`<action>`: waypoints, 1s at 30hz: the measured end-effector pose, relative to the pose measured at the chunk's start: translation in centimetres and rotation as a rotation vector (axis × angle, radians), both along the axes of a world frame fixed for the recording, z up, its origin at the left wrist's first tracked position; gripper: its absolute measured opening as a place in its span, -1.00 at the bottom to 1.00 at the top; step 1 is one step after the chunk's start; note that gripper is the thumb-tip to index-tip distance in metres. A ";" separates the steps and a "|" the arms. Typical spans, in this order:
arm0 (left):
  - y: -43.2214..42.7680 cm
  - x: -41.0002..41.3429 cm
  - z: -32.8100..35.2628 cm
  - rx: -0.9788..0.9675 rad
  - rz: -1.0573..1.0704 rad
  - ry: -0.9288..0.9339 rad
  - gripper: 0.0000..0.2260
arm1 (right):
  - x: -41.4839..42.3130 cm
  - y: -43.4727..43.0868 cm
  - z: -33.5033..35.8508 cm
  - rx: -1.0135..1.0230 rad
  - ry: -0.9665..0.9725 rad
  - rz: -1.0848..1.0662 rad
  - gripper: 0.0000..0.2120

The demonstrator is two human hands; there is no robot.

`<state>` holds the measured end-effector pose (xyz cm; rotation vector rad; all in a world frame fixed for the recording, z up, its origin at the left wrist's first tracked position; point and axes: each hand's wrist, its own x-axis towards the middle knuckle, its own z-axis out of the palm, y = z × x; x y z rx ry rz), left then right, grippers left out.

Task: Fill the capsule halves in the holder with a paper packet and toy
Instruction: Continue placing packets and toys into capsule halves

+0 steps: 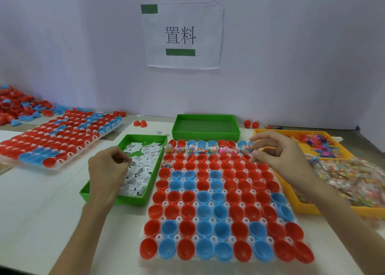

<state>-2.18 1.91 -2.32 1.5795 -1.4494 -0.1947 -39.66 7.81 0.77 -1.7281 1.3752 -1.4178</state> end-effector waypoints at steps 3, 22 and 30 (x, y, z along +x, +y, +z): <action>0.0 -0.5 0.3 0.011 0.008 0.003 -0.86 | 0.2 0.2 0.0 -0.008 0.039 0.002 -0.72; 10.7 -13.3 4.6 0.223 -0.633 0.385 -0.79 | 4.9 4.3 1.8 -0.027 -0.090 0.375 -0.89; 12.4 -14.4 4.1 0.279 -0.581 0.203 -0.83 | 5.5 4.4 0.7 -0.025 0.007 0.438 -0.90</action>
